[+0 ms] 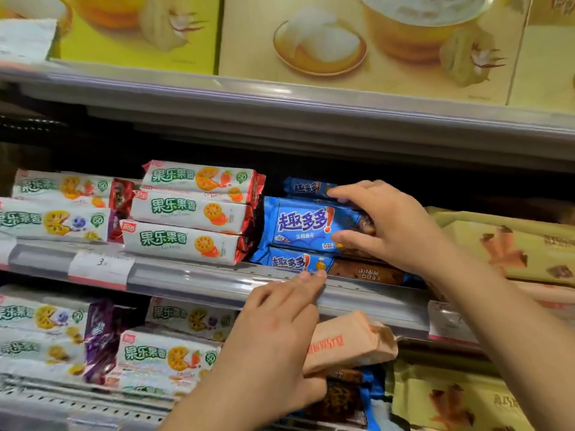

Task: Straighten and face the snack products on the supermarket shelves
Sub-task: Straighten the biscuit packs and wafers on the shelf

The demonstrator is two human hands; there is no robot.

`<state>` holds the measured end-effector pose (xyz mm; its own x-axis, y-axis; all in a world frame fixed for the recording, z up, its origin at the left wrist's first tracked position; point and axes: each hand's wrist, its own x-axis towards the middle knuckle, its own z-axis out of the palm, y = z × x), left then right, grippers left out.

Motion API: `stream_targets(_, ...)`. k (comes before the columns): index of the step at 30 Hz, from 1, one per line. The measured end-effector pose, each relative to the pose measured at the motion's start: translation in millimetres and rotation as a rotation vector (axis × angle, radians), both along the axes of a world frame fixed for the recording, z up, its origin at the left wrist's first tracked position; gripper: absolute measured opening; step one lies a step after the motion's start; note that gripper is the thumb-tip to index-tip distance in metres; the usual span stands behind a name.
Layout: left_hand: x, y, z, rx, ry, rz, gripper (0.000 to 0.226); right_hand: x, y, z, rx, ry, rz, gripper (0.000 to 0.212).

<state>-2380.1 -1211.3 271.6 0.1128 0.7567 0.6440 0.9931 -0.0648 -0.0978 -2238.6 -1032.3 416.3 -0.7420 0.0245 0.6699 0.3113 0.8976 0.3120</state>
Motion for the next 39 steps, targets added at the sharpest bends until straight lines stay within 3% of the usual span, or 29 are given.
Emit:
stream_targets(6,-6.0,-0.8,0.1,-0.012,0.051,-0.006,0.069,6.0,4.3,-22.5,-0.105,0.024,0.040,0.053)
stream_targets(11,-2.1,-4.7,-1.2,-0.023,0.052,-0.040,0.058,27.6,-24.7,-43.2,-0.019,0.155,0.067,0.045)
stream_targets(14,0.7,-7.5,-7.0,-0.016,0.029,-0.097,0.057,64.1,-64.6,-84.7,-0.312,0.297,0.158,0.034)
stream_targets(18,10.7,-4.6,-24.8,0.004,0.086,-0.141,0.060,107.5,-109.1,-143.4,-0.704,0.299,0.188,0.050)
stream_targets(21,29.7,7.5,-37.8,0.009,0.094,-0.228,0.060,122.6,-125.2,-174.5,-0.754,0.260,0.031,0.045)
stream_targets(26,68.6,35.4,-63.3,-0.052,0.023,-0.393,0.065,160.5,-135.7,-211.3,-0.790,0.415,-0.128,0.040)
stream_targets(29,93.9,34.2,-69.8,-0.068,-0.133,-0.422,0.061,190.8,-141.0,-229.4,-0.872,0.667,-0.142,0.030)
stream_targets(33,124.0,24.8,-76.3,-0.011,-0.532,-0.352,0.055,239.7,-134.6,-249.3,-0.979,1.017,-0.170,0.013)
stream_targets(36,163.0,26.9,-84.2,-0.113,-1.075,-0.380,0.045,279.0,-129.2,-255.4,-1.094,1.130,-0.177,0.031)
stream_targets(39,208.1,41.5,-103.4,-0.164,-1.358,-0.414,0.033,318.3,-123.1,-257.5,-1.160,1.166,-0.184,0.037)
